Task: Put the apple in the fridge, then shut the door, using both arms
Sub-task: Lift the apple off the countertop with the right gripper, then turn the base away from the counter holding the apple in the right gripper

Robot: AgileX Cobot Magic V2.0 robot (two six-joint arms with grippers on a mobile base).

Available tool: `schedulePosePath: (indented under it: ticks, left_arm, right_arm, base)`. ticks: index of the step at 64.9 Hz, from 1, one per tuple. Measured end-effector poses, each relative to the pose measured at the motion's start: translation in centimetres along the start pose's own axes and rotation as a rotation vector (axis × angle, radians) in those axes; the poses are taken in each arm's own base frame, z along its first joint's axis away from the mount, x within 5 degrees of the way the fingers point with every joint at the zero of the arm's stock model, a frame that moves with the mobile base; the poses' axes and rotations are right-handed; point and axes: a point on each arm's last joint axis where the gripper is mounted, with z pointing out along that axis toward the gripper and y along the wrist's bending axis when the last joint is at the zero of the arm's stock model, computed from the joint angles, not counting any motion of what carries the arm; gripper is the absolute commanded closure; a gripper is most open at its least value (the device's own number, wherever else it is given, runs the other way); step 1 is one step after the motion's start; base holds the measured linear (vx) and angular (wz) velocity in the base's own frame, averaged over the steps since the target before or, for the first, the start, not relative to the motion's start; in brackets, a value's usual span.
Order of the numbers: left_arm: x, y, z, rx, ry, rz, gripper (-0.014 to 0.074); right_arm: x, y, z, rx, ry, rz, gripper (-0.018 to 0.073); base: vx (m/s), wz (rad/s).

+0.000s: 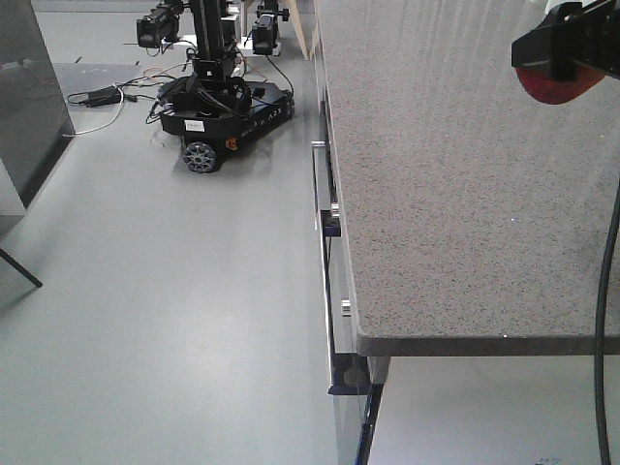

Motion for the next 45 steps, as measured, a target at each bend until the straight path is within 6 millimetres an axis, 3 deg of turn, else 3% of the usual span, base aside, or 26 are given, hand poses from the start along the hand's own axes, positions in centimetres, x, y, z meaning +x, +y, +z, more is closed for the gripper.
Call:
schedulePosePath:
  ticks: [45]
  left_arm:
    - [0.0, 0.0, 0.0, 0.0, 0.0, 0.0, 0.0602]
  right_arm:
    - [0.05, 0.04, 0.0, -0.004, 0.006, 0.002, 0.0475]
  base:
    - [0.0, 0.0]
